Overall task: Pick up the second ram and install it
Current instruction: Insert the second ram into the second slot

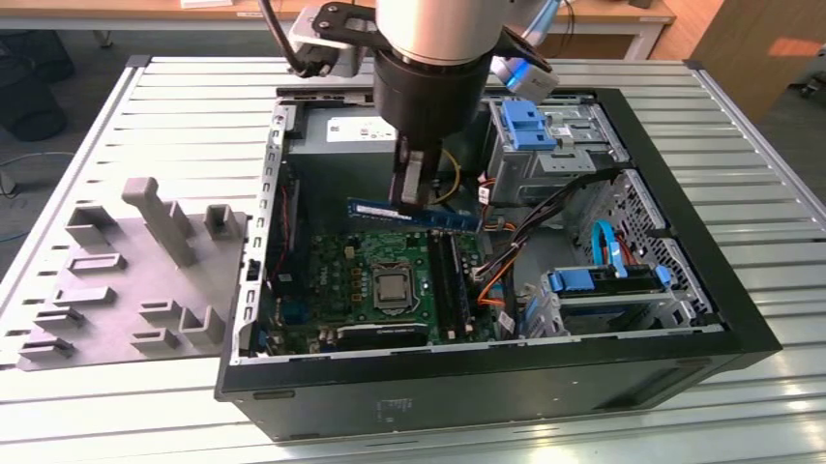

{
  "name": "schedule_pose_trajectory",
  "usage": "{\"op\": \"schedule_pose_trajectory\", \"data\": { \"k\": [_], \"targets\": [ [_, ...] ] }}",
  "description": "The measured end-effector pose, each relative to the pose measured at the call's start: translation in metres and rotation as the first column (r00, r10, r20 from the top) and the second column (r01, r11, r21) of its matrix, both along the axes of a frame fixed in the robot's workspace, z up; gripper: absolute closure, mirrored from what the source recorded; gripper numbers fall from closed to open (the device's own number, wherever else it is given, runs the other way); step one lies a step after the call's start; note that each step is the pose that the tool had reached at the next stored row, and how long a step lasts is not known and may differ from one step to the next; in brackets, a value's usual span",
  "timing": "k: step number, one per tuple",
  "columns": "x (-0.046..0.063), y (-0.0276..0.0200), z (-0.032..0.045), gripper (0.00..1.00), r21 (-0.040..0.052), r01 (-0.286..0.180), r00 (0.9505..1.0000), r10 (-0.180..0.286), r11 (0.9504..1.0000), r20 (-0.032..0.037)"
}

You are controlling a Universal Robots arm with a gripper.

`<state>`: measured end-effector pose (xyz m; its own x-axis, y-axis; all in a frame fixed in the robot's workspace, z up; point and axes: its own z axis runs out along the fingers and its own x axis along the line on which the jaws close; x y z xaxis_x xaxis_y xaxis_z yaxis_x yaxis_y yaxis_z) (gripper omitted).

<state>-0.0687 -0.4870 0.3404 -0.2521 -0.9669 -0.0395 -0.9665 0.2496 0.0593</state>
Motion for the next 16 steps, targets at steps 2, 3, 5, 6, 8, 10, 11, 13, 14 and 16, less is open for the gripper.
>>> {"op": "schedule_pose_trajectory", "data": {
  "k": [2,3,5,6,8,10,11,13,14,16],
  "targets": [
    [0.0000,0.0000,-0.0002,0.89,0.0000,0.036,0.9994,-0.036,0.9994,0.0000],
    [0.0000,0.0000,-0.0004,0.89,0.0001,0.054,0.9985,-0.054,0.9985,0.0000],
    [0.0000,0.0000,-0.0005,0.89,0.0001,0.090,0.9960,-0.090,0.9960,0.0000],
    [0.0000,0.0000,-0.0005,0.89,0.0001,0.109,0.9941,-0.109,0.9941,0.0000],
    [0.0000,0.0000,-0.0006,0.89,0.0000,0.144,0.9896,-0.144,0.9896,0.0000],
    [0.0000,0.0000,-0.0008,0.89,0.0001,0.180,0.9837,-0.180,0.9837,0.0000],
    [0.0000,0.0000,-0.0008,0.89,0.0000,0.197,0.9803,-0.197,0.9803,0.0000],
    [0.0000,0.0000,-0.0009,0.89,0.0000,0.234,0.9724,-0.234,0.9724,0.0000],
    [0.0000,0.0000,-0.0009,0.89,0.0000,0.251,0.9679,-0.251,0.9679,0.0000],
    [0.0000,0.0000,-0.0011,0.89,0.0000,0.286,0.9582,-0.286,0.9582,0.0000]
  ]
}}
